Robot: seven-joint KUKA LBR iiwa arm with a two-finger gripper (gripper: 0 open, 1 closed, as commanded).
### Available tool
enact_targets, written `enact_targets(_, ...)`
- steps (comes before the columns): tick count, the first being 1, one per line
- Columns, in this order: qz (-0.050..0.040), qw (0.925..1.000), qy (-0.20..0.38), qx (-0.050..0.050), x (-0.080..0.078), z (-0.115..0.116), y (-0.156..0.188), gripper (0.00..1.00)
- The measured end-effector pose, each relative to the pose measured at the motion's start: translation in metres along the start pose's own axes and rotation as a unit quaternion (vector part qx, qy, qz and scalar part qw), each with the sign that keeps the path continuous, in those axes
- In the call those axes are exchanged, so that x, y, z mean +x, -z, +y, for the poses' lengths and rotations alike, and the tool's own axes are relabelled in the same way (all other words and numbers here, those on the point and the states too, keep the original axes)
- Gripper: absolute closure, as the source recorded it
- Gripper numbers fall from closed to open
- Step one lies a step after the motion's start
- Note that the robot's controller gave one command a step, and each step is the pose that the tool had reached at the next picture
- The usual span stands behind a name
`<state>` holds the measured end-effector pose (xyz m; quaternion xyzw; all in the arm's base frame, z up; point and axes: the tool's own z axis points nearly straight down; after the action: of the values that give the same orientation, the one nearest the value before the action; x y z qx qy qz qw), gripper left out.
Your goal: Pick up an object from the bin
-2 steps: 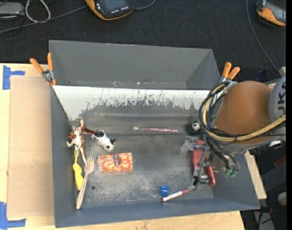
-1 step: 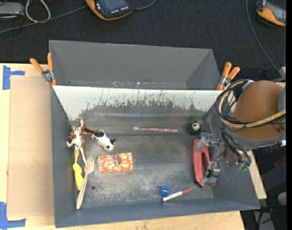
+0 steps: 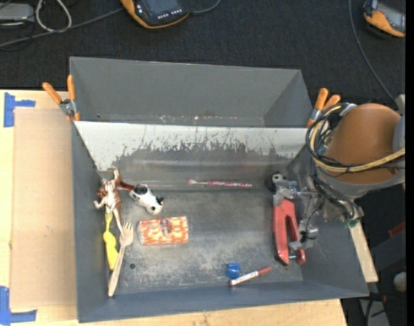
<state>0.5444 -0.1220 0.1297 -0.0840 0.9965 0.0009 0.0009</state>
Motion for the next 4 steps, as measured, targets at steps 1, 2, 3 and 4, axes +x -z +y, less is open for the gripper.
enact_targets(1,0.0012,1.0000,-0.001,0.000,-0.016,-0.017,0.008,0.00)
enact_targets(2,0.0021,0.9970,-0.077,-0.001,0.005,0.010,-0.002,0.00)
enact_targets(3,0.0010,0.9979,0.065,0.000,0.022,0.006,-0.015,0.00)
enact_targets(4,0.0012,0.9994,-0.036,-0.001,0.005,-0.019,-0.036,0.00)
